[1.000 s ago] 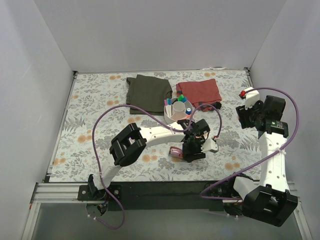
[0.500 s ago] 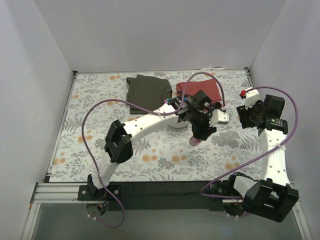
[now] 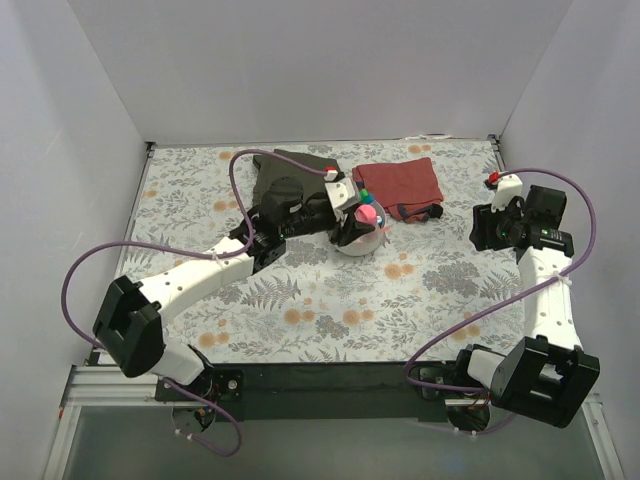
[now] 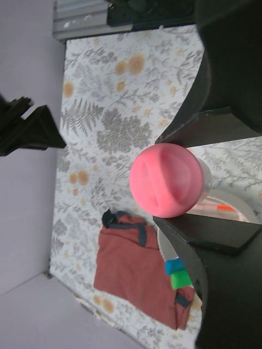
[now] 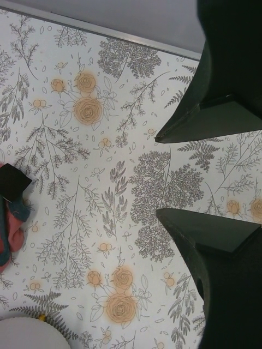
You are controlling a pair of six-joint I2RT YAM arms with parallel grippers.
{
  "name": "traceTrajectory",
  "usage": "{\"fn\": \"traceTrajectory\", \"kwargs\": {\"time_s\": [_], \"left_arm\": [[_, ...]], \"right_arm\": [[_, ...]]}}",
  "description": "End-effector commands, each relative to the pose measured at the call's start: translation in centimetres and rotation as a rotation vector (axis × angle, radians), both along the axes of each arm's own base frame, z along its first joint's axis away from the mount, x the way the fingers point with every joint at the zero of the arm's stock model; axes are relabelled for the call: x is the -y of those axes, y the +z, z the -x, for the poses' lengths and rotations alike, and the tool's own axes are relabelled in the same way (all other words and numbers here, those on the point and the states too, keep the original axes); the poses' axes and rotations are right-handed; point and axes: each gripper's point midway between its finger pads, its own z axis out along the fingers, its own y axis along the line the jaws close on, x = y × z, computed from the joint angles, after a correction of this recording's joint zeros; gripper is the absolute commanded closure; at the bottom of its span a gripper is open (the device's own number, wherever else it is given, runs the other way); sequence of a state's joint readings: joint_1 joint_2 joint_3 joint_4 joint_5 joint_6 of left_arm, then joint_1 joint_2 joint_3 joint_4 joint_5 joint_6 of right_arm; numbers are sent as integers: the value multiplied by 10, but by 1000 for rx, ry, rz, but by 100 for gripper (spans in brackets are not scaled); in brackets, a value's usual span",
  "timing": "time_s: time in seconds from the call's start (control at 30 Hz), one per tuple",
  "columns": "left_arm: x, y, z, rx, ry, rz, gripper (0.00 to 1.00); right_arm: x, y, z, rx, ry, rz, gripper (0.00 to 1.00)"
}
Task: Sort the stationery into containers
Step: Place the stationery in the storage box.
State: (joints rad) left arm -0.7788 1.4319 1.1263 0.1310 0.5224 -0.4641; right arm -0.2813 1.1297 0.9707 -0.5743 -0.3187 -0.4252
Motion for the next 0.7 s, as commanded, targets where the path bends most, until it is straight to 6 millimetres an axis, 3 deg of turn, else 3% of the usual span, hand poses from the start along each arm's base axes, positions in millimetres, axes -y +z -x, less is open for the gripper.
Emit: {"fn": "traceTrajectory", "kwargs": {"time_s": [0.0, 0.17, 0.23, 0.27, 0.37, 0.4, 0.47, 0.67], "left_arm": [[1, 76, -30, 205, 86, 258, 100], [4, 74, -53, 251, 102, 221, 100], [5, 62, -62, 213, 100, 156, 100], [9, 70, -69, 219, 96, 143, 100], [14, 40, -81, 145, 64, 15, 100], [12, 45, -86, 127, 61, -17, 100], [15, 27, -92, 66, 41, -71, 100], [12, 13, -102, -17, 23, -139, 100]], "right_arm": [[-6, 23, -18, 79, -7, -62, 41], [-3, 20, -22, 75, -16, -60, 41], [-2, 19, -22, 75, -16, -57, 41], [-2, 18, -21, 73, -17, -55, 41], [-4, 10, -18, 55, -13, -61, 41], [-4, 9, -17, 53, -11, -62, 41], [-5, 6, -18, 51, -5, -65, 41], [-4, 6, -26, 48, 5, -69, 41]]}}
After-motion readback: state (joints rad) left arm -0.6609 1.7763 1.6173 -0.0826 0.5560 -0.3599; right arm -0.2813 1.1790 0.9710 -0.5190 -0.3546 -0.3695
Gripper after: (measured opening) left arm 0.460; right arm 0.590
